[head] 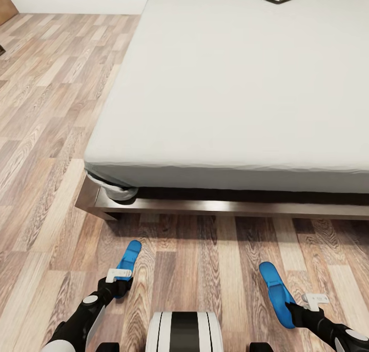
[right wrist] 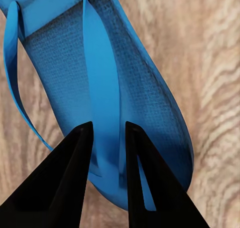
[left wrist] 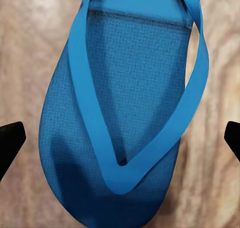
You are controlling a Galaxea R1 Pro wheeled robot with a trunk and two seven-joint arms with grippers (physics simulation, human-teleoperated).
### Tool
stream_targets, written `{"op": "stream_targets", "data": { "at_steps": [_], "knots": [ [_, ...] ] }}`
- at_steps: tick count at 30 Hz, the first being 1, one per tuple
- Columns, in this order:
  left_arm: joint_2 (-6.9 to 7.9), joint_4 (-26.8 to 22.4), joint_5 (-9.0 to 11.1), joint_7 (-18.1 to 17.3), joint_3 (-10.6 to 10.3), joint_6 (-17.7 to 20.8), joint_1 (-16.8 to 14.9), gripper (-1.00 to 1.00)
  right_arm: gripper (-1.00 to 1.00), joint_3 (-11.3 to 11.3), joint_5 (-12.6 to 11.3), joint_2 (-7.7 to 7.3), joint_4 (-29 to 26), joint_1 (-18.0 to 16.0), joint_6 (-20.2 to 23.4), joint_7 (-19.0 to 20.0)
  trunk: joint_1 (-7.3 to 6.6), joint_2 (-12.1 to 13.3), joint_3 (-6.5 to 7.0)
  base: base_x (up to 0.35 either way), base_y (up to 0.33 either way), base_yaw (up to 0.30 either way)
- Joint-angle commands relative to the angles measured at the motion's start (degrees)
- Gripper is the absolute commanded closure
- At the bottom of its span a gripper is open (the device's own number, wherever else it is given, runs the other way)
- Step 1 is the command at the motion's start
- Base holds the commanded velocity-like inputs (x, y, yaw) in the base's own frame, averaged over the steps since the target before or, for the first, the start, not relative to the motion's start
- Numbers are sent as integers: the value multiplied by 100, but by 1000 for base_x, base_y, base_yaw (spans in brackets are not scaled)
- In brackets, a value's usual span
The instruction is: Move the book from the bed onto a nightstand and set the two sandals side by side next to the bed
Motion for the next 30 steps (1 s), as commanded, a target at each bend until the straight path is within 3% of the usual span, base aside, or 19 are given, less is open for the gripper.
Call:
{"op": "stream_targets", "data": {
  "at_steps": [1,9,25,30],
  "knots": [
    [-6,-7,-60,-50,47,6,-2,-100,100,-17,-28,2,-7,-2,51,45,-1,-1,-3,0,0,0],
    [-6,-8,-60,-59,47,6,-2,-100,100,-17,-28,2,1,-3,51,45,-1,-1,-3,-133,99,0],
    [-6,-8,-60,-59,43,6,-2,-100,100,-18,-28,2,2,-2,51,45,-1,-1,-3,-7,5,0],
    [-6,-8,-60,-59,39,6,-2,-100,100,-17,-28,2,1,-4,51,45,-14,5,108,0,0,0]
  ]
}}
